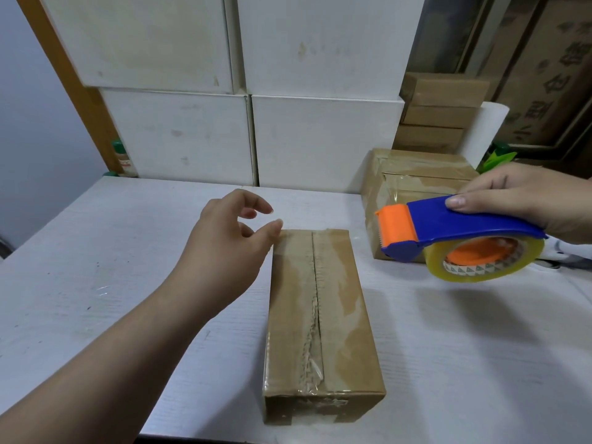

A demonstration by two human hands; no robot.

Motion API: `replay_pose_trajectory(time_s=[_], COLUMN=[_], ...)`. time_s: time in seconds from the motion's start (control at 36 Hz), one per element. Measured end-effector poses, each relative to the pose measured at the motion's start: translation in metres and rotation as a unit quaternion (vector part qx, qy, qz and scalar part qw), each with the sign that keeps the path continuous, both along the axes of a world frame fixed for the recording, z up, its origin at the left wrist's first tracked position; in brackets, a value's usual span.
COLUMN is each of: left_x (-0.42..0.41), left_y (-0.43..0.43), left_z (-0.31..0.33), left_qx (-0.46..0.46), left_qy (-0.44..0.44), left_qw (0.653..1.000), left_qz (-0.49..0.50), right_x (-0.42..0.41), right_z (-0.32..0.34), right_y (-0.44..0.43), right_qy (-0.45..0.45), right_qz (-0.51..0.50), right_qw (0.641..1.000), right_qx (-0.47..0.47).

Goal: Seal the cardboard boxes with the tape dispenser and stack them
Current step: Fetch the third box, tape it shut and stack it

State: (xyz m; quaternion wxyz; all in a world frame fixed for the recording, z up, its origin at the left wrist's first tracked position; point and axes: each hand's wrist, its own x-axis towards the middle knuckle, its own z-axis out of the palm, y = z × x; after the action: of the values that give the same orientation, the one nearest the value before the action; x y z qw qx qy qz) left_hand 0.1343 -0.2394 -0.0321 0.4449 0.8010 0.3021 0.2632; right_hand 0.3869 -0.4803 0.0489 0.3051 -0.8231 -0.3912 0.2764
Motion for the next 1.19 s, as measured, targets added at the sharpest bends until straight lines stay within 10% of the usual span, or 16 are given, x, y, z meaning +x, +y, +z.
replay_pose_trajectory(time_s=[0.22, 0.47, 0.78, 1.19], left_x=[0.002, 0.005, 0.011, 0.01], left_y=[0.005, -0.002, -0.026, -0.037], left_z=[-0.006, -0.03, -0.028, -0.021], left_qx=[-0.028, -0.428, -0.473, -0.349], left_qy=[0.001, -0.147, -0.125, -0.117], left_qw=[1.0, 0.89, 0.871, 0.93], left_qz=[0.004, -0.057, -0.029, 0.014], right_x=[0.002, -0.012, -0.016, -0.065], right_z=[-0.008, -0.043, -0.017, 0.035], right_y=[0.004, 0.014, 0.032, 0.058], right_qy=[0.01, 0.071, 0.002, -0.253], right_qz=[-0.007, -0.007, -0.001, 0.001], right_qw=[1.0, 0.997, 0.997, 0.953], right_qx=[-0.004, -0.024, -0.08, -0.168])
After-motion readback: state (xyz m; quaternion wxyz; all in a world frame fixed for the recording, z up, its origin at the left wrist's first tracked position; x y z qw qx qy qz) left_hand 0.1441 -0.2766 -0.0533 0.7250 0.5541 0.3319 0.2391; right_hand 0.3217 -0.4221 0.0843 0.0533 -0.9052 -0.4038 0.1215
